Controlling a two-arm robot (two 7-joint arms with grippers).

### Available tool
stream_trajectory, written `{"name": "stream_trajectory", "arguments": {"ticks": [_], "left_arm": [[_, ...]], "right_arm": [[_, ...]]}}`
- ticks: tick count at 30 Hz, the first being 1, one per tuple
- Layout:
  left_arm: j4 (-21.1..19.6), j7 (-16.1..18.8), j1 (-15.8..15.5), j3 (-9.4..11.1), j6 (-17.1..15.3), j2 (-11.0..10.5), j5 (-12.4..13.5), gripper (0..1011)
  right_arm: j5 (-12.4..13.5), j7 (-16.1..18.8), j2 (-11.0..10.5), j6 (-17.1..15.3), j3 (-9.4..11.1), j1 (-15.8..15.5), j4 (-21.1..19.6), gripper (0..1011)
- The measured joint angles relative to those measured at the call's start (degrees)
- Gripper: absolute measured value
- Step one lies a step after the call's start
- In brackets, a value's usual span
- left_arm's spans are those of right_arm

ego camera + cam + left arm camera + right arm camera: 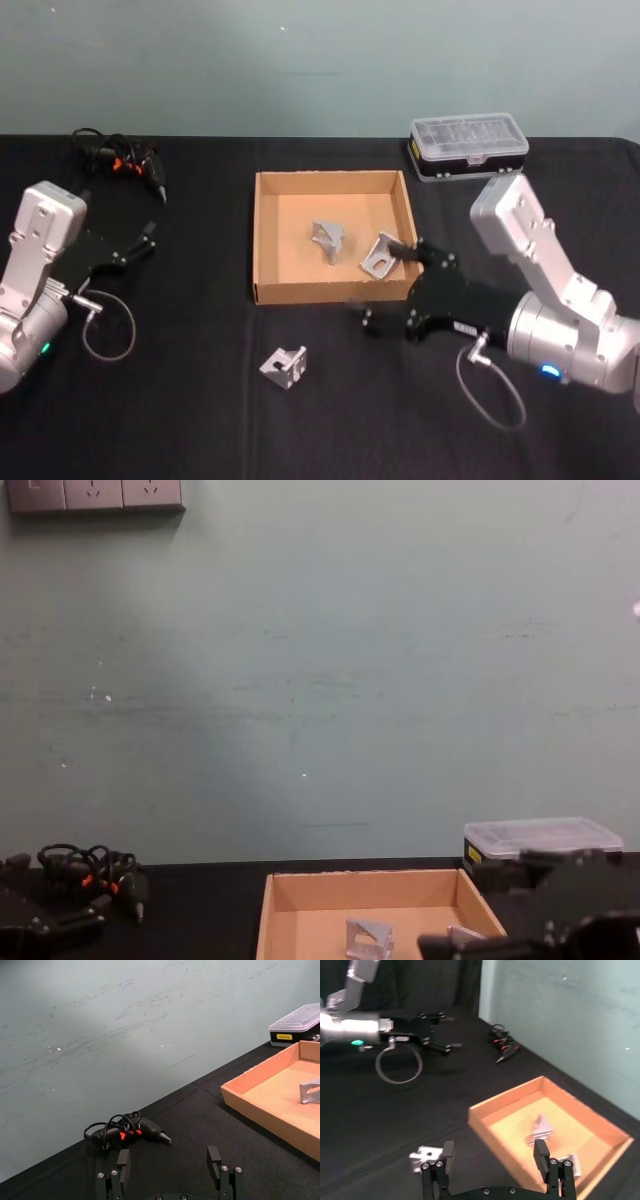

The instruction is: Use one hand to pick up the angle iron from the table and place it into the box.

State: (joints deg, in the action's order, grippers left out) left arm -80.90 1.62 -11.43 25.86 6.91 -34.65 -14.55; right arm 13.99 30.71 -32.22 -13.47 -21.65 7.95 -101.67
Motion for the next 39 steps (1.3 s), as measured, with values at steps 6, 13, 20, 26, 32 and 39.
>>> {"name": "stream_trajectory", "arguments": {"ticks": [6,13,20,26,32,39], "left_arm": [[0.0,0.0,0.0,0.0,0.0,0.0,0.0,1000],[0.0,0.0,0.0,0.0,0.0,0.0,0.0,1000],[0.0,0.0,0.0,0.0,0.0,0.0,0.0,1000],[0.0,0.0,0.0,0.0,0.0,0.0,0.0,1000],[0.0,0.0,0.0,0.0,0.0,0.0,0.0,1000],[0.0,0.0,0.0,0.0,0.0,0.0,0.0,1000]], "right_arm": [[0.7,0.0,-0.9,-1.0,-1.8,-1.6,-1.5,1003],[1.2,-0.9,-1.0,-2.5,-4.2,-2.3,-2.1,1003],[1.1,-2.8,-0.2,-4.3,-6.1,-2.7,-2.1,1003],[0.4,-4.0,1.1,-5.4,-7.7,-2.9,-1.9,1003],[-0.7,-4.5,2.3,-5.8,-9.1,-2.8,-1.4,1003],[-2.1,-5.5,3.7,-6.2,-9.8,-2.6,-0.6,1003]]}}
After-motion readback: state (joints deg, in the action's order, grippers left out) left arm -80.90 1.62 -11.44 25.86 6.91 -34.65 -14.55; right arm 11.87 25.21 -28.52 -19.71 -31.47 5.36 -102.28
